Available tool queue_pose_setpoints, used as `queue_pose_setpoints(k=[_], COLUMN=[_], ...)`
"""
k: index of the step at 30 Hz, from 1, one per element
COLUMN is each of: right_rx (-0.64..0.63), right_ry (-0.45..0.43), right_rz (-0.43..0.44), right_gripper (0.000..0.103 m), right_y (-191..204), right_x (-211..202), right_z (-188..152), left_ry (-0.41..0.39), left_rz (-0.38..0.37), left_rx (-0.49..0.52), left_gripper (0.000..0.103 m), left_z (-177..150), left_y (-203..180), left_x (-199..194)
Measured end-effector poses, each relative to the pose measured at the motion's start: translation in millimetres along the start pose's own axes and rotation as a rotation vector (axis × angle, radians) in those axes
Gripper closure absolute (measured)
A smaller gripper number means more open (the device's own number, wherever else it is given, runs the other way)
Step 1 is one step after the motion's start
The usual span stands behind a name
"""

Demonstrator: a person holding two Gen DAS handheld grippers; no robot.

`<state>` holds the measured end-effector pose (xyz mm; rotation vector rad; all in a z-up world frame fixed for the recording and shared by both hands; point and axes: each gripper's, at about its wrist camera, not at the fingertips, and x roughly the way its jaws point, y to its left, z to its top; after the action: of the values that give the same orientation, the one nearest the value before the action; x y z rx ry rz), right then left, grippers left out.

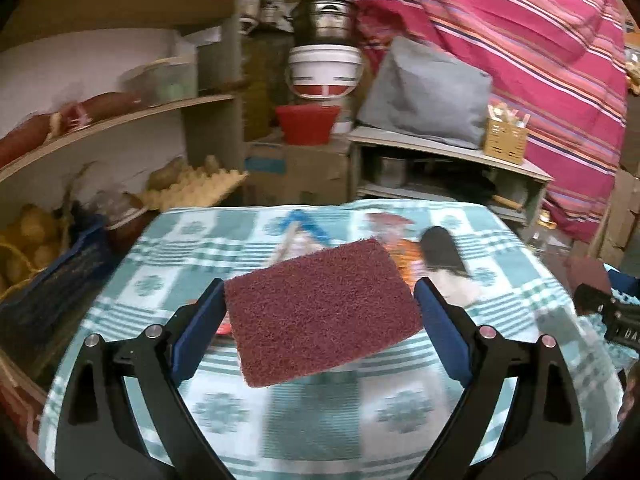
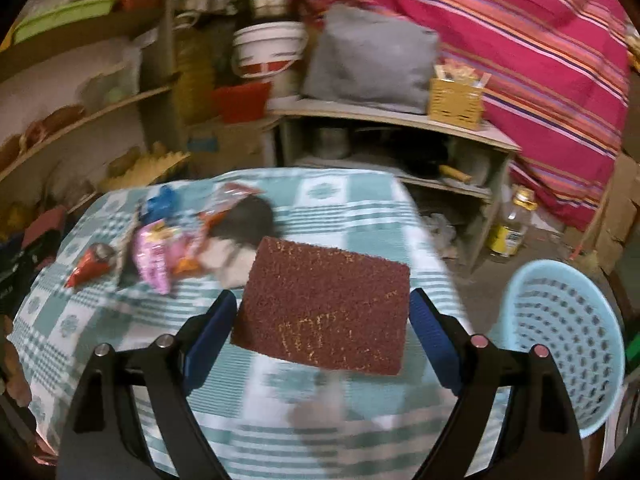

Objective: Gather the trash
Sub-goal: 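Carry both maroon pads over the blue basket with both tools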

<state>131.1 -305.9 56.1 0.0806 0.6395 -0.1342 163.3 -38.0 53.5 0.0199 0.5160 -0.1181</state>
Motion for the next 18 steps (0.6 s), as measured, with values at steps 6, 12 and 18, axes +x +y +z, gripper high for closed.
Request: queue_pose_setpoints(k=[6,12,18], right_rx=[0.088,0.138,0.189], right_ry=[-0.034,-0.035,-0.022], right_rz=[-0.089,-0.201,-0.269], right_gripper=[0.017,0.017,0.017], right_y=[-79,-148,-210], right_x=[-21,-35,-46], right_z=[-1,-15,-33], left_ry=[0.009,0.011,0.011], left_rz=[-0.073,-0.167,-0.278], left_rx=[0.062,0.124,0.181], left_gripper=[0.013,0.013,0.013], left_z=[-1,-4,-11], left_y=[-65,-133,-206], left_x=[7,9,5])
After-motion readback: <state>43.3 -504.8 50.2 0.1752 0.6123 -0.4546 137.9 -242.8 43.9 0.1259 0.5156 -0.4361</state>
